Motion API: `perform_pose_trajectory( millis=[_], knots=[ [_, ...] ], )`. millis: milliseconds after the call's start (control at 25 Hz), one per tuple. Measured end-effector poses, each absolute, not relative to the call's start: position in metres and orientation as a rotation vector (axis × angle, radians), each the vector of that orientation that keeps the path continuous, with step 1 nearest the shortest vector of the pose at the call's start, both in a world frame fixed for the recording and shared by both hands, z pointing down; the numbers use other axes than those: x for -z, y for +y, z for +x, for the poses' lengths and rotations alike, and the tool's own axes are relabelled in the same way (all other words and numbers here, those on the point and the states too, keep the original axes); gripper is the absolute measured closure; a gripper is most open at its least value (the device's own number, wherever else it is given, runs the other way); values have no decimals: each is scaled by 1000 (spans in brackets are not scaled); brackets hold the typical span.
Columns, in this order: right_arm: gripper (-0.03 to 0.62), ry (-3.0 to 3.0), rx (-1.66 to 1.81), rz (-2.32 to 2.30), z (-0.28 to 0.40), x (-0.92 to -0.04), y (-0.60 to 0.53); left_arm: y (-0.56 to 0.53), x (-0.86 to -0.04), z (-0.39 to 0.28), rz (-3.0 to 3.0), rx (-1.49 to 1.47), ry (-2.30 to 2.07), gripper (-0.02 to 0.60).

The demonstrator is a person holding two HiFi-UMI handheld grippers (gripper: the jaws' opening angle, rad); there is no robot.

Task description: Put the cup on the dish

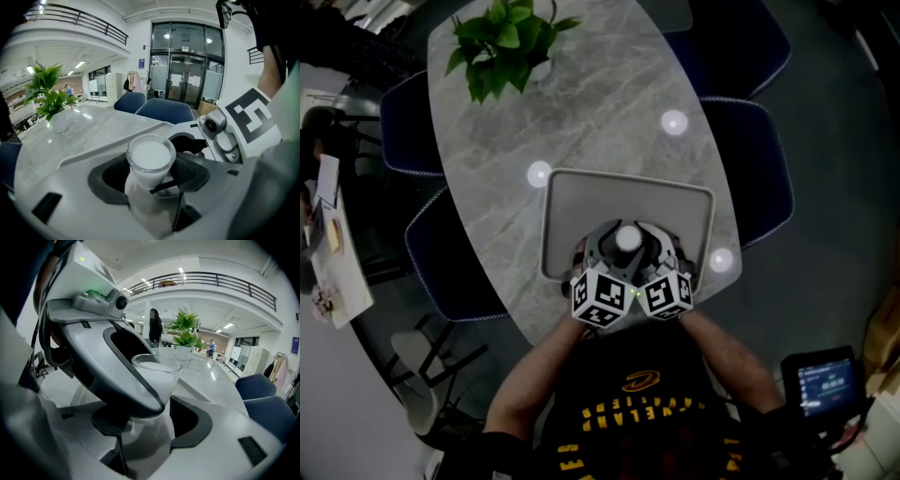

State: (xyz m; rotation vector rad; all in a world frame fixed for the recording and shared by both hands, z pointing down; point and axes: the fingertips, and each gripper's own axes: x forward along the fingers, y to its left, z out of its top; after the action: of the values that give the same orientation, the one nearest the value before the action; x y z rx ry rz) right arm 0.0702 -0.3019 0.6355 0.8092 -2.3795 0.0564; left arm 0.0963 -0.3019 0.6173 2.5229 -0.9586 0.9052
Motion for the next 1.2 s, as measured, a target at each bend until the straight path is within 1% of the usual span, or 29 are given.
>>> perform_pose_trajectory(
  millis=[240, 1200],
  knots=[
    [336, -2333, -30, 783, 72, -641, -302, -302, -621, 97, 2535, -937, -960, 318],
    [336, -2318, -40, 768, 72, -649, -304, -306, -629, 97, 2528, -914, -954, 318]
  ],
)
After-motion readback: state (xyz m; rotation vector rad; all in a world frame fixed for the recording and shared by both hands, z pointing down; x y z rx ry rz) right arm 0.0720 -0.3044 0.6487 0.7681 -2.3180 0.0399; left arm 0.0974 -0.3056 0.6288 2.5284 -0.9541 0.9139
